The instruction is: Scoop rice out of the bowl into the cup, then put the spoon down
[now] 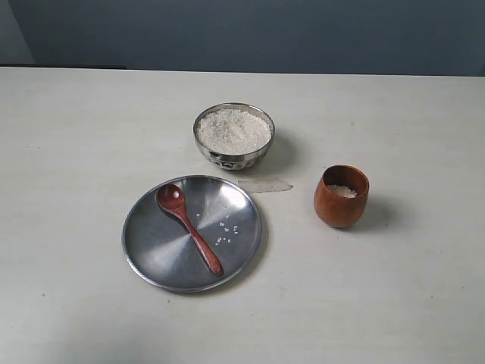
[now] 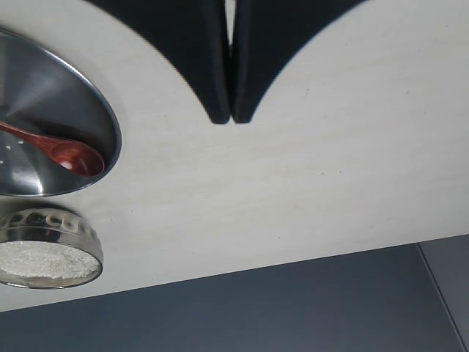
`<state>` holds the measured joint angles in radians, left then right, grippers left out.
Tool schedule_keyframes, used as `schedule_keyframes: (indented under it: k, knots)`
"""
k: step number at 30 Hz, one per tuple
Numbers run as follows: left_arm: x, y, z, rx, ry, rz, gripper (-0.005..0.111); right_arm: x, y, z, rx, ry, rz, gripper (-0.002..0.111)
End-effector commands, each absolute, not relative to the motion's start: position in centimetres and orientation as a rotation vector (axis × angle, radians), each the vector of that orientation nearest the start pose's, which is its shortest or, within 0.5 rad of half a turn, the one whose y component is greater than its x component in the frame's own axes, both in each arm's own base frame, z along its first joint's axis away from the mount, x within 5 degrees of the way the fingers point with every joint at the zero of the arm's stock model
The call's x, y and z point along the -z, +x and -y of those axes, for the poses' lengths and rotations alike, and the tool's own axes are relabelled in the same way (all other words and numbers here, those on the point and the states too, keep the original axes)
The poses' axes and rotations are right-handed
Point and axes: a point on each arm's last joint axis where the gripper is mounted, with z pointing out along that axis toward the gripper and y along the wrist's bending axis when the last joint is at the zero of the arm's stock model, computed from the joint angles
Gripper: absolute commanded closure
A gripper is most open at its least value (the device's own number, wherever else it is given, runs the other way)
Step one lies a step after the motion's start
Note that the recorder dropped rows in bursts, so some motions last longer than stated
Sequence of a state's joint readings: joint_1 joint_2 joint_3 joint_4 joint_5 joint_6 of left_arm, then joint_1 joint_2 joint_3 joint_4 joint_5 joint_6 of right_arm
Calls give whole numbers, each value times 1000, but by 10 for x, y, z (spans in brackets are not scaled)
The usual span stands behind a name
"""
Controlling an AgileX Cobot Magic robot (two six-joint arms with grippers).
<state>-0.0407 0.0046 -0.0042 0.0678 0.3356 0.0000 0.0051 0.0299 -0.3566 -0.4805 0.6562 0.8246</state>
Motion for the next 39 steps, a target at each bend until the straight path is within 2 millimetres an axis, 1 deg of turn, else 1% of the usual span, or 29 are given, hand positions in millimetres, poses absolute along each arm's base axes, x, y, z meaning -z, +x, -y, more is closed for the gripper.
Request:
schedule_keyframes:
  k: [1,4,8,10,13,17,18,23,26,28,31,33,39]
  knots:
    - [-184,54,0,-32,79,-1803,106,-281,28,21,-89,475,-1595,108]
    - [-184,54,0,-32,79,-1803,106,-280,29,15,-46,320,-1646,108]
    - [-184,54,0,-32,79,-1803,106,-280,30,5,44,37,-1682,108]
    - [-184,54,0,-32,79,-1803,106,-281,30,1,61,-50,-1665,108]
    - [-184,54,0,-32,79,-1801,106,-279,33,-3,58,-118,-1630,108]
    - [-184,54,0,-32,79,-1801,106,-263,40,-5,-4,-87,-1633,108]
    - [-184,54,0,-32,79,-1801,106,-255,43,-5,-15,-79,-1645,108]
    - [-184,54,0,-32,79,-1801,106,-242,48,-3,19,-81,-1637,108]
    - [-184,54,0,-32,79,-1801,106,-228,53,-3,-8,-37,-1630,108]
    - [-184,54,0,-32,79,-1801,106,-215,55,-2,-43,7,-1648,108]
    - [-184,54,0,-32,79,-1801,106,-200,57,-2,-50,20,-1685,108]
    - [-184,54,0,-32,79,-1801,106,-195,58,-2,-37,11,-1696,108]
    - [-184,54,0,-32,79,-1801,106,-195,58,-1,-65,61,-1694,108]
